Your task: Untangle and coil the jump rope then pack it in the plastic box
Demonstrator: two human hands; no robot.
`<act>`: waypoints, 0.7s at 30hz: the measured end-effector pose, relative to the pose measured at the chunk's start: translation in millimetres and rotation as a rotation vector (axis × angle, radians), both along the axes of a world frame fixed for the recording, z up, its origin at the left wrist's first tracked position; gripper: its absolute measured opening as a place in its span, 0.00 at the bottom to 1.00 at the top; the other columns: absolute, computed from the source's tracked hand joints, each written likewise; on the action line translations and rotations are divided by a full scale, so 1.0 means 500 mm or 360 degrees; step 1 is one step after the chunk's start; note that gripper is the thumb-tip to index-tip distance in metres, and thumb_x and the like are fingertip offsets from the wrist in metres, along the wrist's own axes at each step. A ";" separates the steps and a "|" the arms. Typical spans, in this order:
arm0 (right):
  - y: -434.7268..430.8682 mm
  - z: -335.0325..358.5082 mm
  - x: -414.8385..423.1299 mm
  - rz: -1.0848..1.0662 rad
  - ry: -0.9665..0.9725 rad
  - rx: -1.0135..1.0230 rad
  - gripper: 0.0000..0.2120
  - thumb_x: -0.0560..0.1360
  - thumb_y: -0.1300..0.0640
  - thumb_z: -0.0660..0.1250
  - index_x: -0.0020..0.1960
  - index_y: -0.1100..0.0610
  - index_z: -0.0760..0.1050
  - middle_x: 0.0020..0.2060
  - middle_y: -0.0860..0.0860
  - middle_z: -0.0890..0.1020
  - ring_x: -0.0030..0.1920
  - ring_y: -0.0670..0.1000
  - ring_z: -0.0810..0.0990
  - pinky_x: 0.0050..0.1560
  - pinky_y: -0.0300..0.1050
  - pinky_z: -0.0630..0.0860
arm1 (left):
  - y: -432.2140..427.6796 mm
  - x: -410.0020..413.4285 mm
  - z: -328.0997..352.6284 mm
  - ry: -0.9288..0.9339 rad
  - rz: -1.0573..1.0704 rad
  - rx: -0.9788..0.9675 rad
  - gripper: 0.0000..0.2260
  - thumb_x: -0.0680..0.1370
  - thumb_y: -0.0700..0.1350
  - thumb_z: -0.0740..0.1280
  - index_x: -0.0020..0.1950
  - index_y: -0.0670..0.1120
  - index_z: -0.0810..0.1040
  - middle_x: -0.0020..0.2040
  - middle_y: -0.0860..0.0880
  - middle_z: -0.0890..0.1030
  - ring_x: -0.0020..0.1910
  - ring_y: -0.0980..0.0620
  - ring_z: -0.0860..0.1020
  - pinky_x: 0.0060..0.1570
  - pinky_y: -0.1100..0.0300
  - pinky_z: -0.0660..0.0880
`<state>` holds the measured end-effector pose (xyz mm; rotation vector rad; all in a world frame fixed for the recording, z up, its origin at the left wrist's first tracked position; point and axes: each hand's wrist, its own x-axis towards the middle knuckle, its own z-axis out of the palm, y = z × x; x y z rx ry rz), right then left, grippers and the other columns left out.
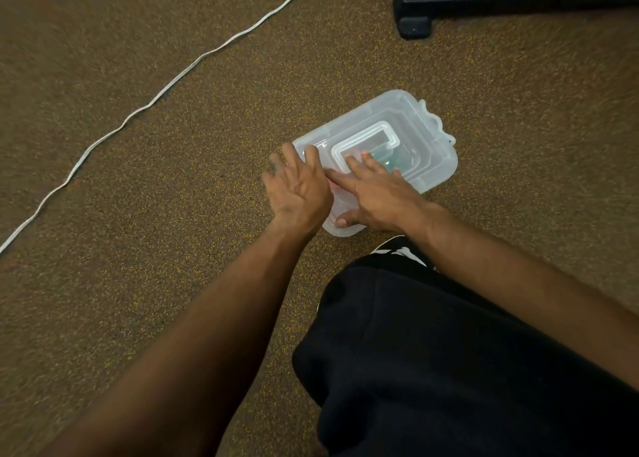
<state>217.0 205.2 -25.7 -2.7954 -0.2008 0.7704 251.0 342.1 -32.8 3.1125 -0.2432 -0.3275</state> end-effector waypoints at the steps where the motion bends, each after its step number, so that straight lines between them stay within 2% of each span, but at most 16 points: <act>1: -0.001 0.000 0.000 0.0001 -0.0007 0.0000 0.44 0.73 0.37 0.68 0.79 0.38 0.43 0.81 0.52 0.44 0.80 0.58 0.40 0.74 0.70 0.51 | 0.002 0.000 0.000 -0.0008 -0.0007 -0.0021 0.13 0.78 0.46 0.59 0.62 0.46 0.67 0.62 0.40 0.69 0.62 0.38 0.70 0.53 0.45 0.71; 5: -0.002 -0.002 -0.001 0.0023 -0.0008 -0.0011 0.45 0.74 0.36 0.67 0.79 0.38 0.42 0.81 0.52 0.44 0.80 0.58 0.40 0.74 0.70 0.51 | 0.010 -0.004 -0.005 -0.0072 -0.0151 -0.0101 0.13 0.78 0.46 0.60 0.62 0.48 0.68 0.62 0.40 0.71 0.61 0.38 0.71 0.55 0.43 0.71; 10: -0.007 0.000 -0.002 0.0066 -0.0019 -0.0022 0.44 0.74 0.35 0.66 0.80 0.40 0.43 0.81 0.52 0.44 0.80 0.58 0.41 0.75 0.68 0.52 | 0.014 -0.017 -0.022 -0.0016 -0.0438 -0.0014 0.28 0.75 0.54 0.68 0.71 0.51 0.63 0.68 0.39 0.70 0.69 0.35 0.66 0.66 0.39 0.65; 14: -0.010 0.023 -0.005 0.0047 -0.0040 -0.0015 0.40 0.76 0.35 0.63 0.80 0.43 0.46 0.81 0.54 0.45 0.80 0.58 0.46 0.76 0.65 0.53 | 0.012 -0.009 -0.010 0.0017 -0.0408 0.0038 0.28 0.74 0.56 0.68 0.70 0.52 0.64 0.67 0.40 0.71 0.67 0.36 0.67 0.63 0.40 0.66; 18: -0.031 0.078 -0.021 -0.0221 0.0007 0.0136 0.36 0.76 0.37 0.64 0.79 0.46 0.57 0.80 0.54 0.56 0.77 0.60 0.60 0.72 0.58 0.63 | 0.006 0.006 0.033 0.0190 -0.0400 -0.0007 0.24 0.78 0.52 0.61 0.74 0.52 0.62 0.70 0.40 0.69 0.69 0.36 0.67 0.65 0.40 0.65; 21: -0.068 0.130 -0.040 -0.0332 0.0008 0.0152 0.33 0.76 0.38 0.65 0.77 0.48 0.63 0.76 0.54 0.65 0.73 0.58 0.67 0.69 0.56 0.68 | -0.012 0.013 0.089 0.0349 -0.0543 -0.0096 0.23 0.80 0.55 0.60 0.74 0.53 0.63 0.72 0.41 0.68 0.69 0.37 0.67 0.64 0.40 0.66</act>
